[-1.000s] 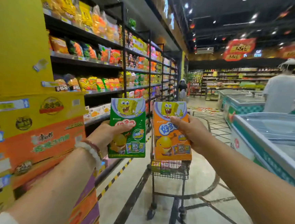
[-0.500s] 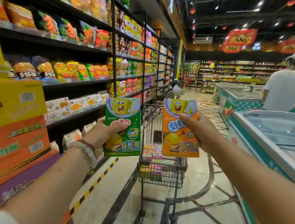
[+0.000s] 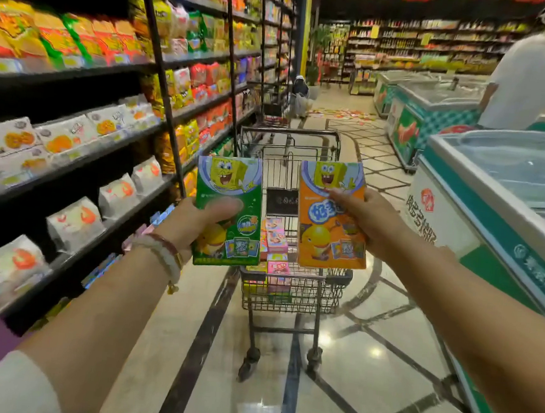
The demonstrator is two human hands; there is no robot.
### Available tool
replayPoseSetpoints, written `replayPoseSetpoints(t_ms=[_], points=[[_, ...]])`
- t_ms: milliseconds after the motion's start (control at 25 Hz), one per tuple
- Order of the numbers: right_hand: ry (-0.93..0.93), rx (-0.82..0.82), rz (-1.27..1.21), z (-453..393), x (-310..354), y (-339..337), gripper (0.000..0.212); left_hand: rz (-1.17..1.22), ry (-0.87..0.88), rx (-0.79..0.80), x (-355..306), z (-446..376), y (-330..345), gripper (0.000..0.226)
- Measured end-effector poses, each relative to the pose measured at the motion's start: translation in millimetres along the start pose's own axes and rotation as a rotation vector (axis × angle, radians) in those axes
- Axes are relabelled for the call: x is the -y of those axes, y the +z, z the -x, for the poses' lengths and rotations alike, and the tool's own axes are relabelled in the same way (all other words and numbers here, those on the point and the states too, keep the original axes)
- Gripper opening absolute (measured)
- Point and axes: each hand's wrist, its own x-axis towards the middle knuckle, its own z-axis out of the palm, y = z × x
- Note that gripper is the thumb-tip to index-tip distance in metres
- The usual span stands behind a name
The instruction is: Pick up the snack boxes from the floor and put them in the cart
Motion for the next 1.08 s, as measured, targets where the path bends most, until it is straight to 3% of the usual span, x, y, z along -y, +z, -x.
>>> replayPoseSetpoints(t_ms=[360,760,920,1080], points=[[0.177,0.061,0.001,-157,-89,-36,0.039,0.055,-0.158,-0.086,96,-162,16,0.054],[0.441,0.050,0.045,-284,-197,-27,0.036,0.047,-0.396,-0.116,176,-293,-11,0.049],[0.545,-0.023,0.009,-319,-243,-25,0.025,0.026,-0.469,-0.152,221,-342,-20,0.086],[0.647,-0.094,-0.034,-336,-302,-32,0.023,-0.107,-0.512,-0.286,259,-363,-7,0.039]])
